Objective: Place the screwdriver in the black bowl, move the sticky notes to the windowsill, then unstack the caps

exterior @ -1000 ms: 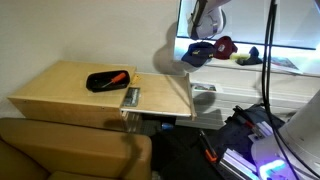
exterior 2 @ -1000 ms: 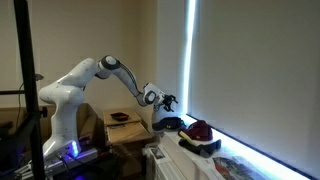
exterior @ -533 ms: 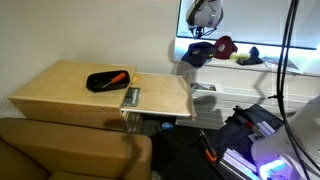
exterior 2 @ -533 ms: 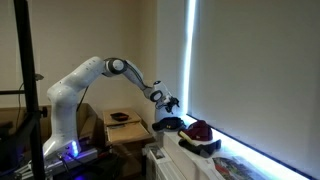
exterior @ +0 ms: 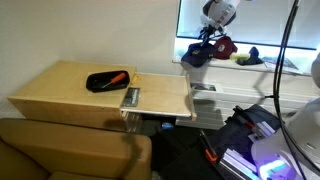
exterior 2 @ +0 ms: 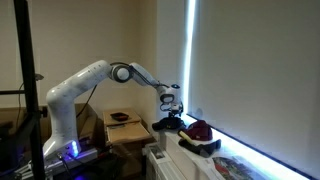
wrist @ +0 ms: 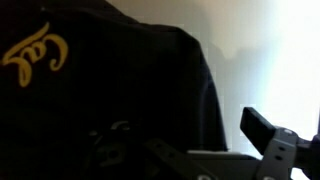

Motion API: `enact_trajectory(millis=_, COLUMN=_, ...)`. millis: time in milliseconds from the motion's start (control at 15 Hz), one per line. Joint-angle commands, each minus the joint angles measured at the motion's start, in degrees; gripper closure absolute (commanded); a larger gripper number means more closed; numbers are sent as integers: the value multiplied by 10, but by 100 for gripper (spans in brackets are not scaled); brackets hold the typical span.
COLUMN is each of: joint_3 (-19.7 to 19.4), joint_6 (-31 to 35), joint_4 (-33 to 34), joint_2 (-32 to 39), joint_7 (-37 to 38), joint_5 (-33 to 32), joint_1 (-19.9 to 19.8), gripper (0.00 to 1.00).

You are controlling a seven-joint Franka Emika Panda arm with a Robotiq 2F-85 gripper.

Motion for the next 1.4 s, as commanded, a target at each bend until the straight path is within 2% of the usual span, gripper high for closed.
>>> enact_trajectory(millis=0, joint_3=-93, joint_6=-98, joint_4=64, joint_2=36, joint_7=117, joint_5=-35, joint_1=67, gripper=0)
enact_trajectory(millis=267, joint_3=-165, joint_6=-127, joint_4=106, joint_2=65, joint_7=269, joint_5=-94, joint_1=112, gripper=0)
enact_trajectory(millis=467, joint_3=-203, joint_6=-183, joint_4=145, joint_2=95, joint_7=367, joint_5=-160, joint_1=136, gripper=0)
enact_trajectory(millis=600, joint_3=-207, joint_6=-247, joint_4=186, joint_2=122, joint_7=366, joint_5=-187, joint_1=139, gripper=0)
enact_trajectory(millis=733, joint_3=-192, joint_6=-303, joint_4=215, joint_2=141, joint_7=339, joint_5=-202, joint_1=139, gripper=0)
enact_trajectory(millis=867, joint_3=-164, joint_6=-288, joint_4=232, joint_2=143, joint_7=328, joint_5=-208, joint_1=128, gripper=0)
enact_trajectory(millis=933, joint_3=-173, joint_6=-267, joint_4=230, joint_2=140, joint_7=334, joint_5=-197, joint_1=135, gripper=0)
enact_trajectory(millis=1000, joint_3=-153, joint_6=-258, joint_4=226, joint_2=127, joint_7=307, joint_5=-179, joint_1=121, gripper=9)
enact_trajectory(millis=1067, joint_3=-149, joint_6=-244, joint_4=224, joint_2=122, joint_7=313, joint_5=-167, joint_1=115, gripper=27)
enact_trajectory(millis=1333, joint_3=-132, joint_6=-260, joint_4=250, joint_2=125, joint_7=293, joint_5=-129, joint_1=92, gripper=55)
